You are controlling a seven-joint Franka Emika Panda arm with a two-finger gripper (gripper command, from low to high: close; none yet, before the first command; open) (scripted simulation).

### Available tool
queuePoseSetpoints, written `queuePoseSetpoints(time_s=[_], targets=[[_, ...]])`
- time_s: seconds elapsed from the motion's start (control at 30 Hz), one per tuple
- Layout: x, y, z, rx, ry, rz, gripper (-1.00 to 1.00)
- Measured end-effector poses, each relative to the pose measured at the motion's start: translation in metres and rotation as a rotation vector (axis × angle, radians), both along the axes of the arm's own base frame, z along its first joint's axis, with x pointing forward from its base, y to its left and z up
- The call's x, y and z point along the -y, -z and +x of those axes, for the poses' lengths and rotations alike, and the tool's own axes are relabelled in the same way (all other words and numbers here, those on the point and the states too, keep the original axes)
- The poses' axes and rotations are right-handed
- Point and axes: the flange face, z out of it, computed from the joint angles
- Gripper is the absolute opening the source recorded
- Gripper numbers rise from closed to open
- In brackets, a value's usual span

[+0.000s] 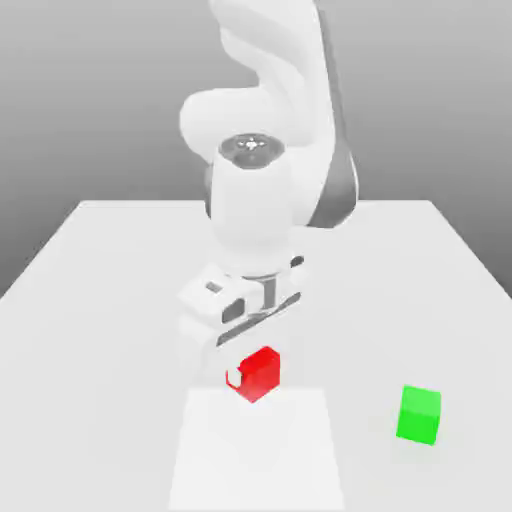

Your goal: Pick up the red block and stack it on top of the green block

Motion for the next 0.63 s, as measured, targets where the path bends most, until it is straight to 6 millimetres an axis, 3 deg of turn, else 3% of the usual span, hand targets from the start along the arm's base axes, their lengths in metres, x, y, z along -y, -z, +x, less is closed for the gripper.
queuePoseSetpoints(time_s=[0.2,0.3,0.37,0.5,0.53,0.63], targets=[[-0.103,-0.017,0.001,0.0,-0.384,-0.002,-1.0],[-0.156,-0.025,-0.01,-0.003,-0.578,0.001,-1.0],[-0.186,-0.018,-0.022,-0.004,-0.677,0.003,-1.0],[-0.174,0.024,-0.012,-0.004,-0.648,0.004,-1.0],[-0.174,0.032,-0.012,-0.004,-0.647,0.004,1.0],[-0.174,0.032,-0.012,-0.004,-0.647,0.004,1.0]])
